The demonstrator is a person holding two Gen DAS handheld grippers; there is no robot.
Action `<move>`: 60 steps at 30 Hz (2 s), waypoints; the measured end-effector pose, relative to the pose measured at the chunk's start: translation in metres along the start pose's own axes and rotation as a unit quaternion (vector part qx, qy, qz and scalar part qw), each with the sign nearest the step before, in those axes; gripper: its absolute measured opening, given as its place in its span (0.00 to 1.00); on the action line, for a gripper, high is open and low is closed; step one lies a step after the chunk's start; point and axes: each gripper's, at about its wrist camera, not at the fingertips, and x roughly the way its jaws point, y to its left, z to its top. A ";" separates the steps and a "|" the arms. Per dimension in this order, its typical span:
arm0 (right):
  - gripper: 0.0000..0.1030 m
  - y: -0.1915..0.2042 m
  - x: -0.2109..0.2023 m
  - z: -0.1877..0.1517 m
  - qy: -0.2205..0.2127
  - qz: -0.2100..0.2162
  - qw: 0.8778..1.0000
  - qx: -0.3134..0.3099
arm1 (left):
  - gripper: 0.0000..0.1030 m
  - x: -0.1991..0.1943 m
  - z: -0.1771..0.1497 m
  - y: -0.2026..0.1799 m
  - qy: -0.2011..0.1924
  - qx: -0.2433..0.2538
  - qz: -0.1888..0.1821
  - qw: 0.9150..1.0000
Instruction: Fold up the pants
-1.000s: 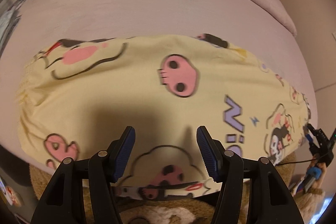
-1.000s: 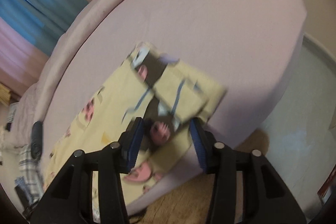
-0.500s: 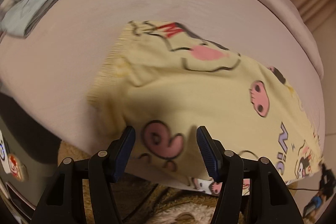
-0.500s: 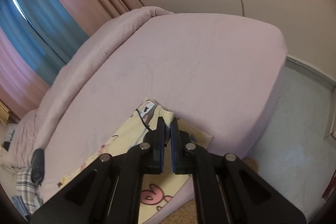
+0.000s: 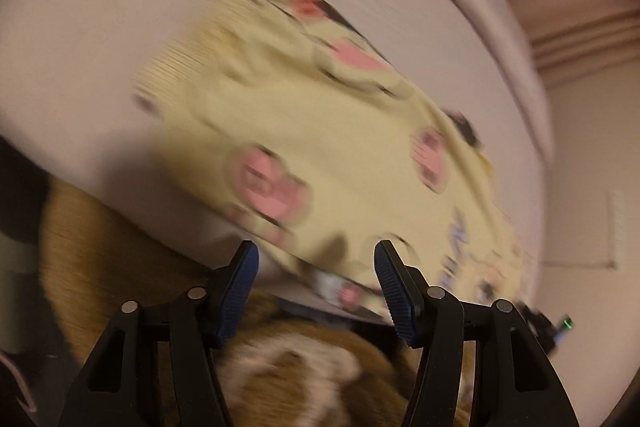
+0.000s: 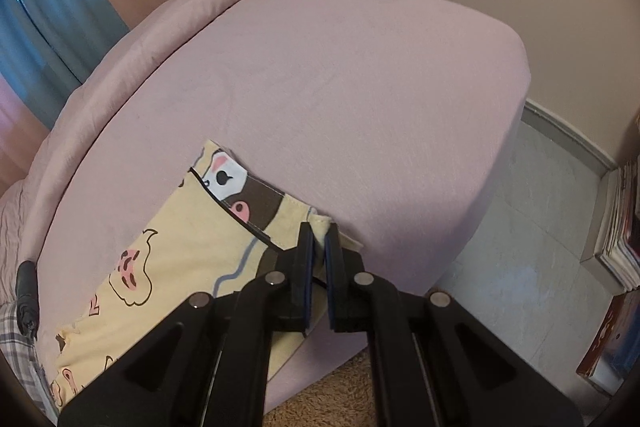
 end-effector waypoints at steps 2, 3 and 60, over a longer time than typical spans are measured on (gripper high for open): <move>0.06 -0.006 0.001 -0.002 0.001 -0.005 1.000 0.000 | 0.58 0.014 -0.003 -0.013 0.023 0.017 -0.015 0.999; 0.06 -0.007 0.003 -0.002 0.004 -0.009 1.000 0.001 | 0.58 0.025 -0.007 -0.020 0.035 0.023 -0.014 0.999; 0.37 0.025 0.014 -0.006 0.031 -0.123 0.986 -0.106 | 0.34 0.024 0.004 -0.003 0.013 0.042 0.072 0.996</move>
